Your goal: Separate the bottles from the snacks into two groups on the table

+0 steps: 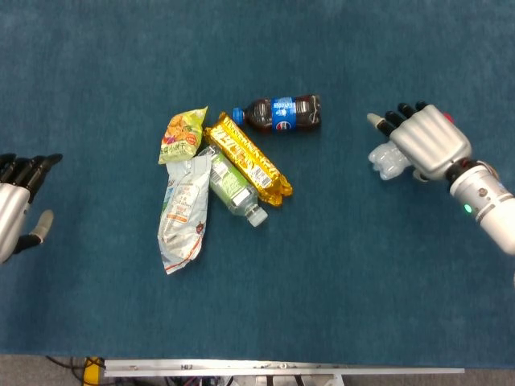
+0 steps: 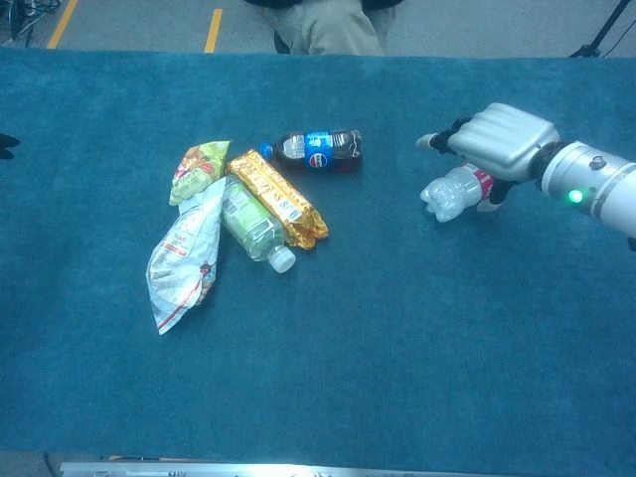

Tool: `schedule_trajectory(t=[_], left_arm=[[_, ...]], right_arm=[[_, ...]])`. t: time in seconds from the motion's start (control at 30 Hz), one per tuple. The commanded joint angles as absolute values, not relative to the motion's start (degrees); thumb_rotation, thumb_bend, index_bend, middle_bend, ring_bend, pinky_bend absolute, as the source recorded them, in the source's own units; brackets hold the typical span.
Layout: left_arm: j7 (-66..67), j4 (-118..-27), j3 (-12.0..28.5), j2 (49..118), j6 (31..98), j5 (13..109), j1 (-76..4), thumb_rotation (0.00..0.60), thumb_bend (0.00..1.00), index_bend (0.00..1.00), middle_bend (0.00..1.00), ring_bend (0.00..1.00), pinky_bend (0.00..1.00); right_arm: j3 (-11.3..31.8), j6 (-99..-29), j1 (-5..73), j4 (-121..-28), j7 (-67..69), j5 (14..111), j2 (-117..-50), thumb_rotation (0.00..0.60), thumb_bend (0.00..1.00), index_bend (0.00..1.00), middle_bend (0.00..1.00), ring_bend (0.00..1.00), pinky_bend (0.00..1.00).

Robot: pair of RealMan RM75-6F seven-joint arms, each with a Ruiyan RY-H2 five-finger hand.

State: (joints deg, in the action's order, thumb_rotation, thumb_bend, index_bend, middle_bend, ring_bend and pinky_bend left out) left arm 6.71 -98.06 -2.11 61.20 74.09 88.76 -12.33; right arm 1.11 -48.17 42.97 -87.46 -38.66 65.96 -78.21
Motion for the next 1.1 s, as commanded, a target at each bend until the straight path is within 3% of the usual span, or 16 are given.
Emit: schedule_trajectory(t=[0.03, 0.37, 0.8, 1.1], left_arm=[[6.76, -98.14, -2.13, 61.16, 74.23, 88.90, -12.31, 0.600, 0.41, 0.10, 0.20, 0.19, 0.15], [6.61, -98.63, -2.59, 60.20, 75.58, 89.44, -11.48, 0.600, 0.40, 0.10, 0.20, 0.19, 0.15], [5.06, -98.44, -3.36, 58.50, 78.41, 89.54, -9.14, 0.600, 0.41, 0.10, 0.20, 0.19, 0.15], [4.71, -98.65, -3.56, 57.97, 79.07, 89.50, -8.28, 0.600, 0.41, 0.10, 0.20, 0.19, 0.15]], right_arm=[[3.34, -48.85, 43.71, -93.86, -38.02, 63.52, -74.33, 0.600, 0.05, 0.08, 0.26, 0.21, 0.35], [8.99, -48.22, 49.85, -93.44, -39.12, 56.51, -79.02, 0.600, 0.05, 0.08, 0.27, 0.21, 0.35], [11.21, -46.75, 62.67, -78.15, -49.80, 40.42, -95.55, 0.600, 0.05, 0.08, 0.27, 0.21, 0.35], [11.10, -45.53, 67.24, -68.52, -51.26, 37.13, -102.96, 0.600, 0.05, 0.16, 0.31, 0.22, 0.35]])
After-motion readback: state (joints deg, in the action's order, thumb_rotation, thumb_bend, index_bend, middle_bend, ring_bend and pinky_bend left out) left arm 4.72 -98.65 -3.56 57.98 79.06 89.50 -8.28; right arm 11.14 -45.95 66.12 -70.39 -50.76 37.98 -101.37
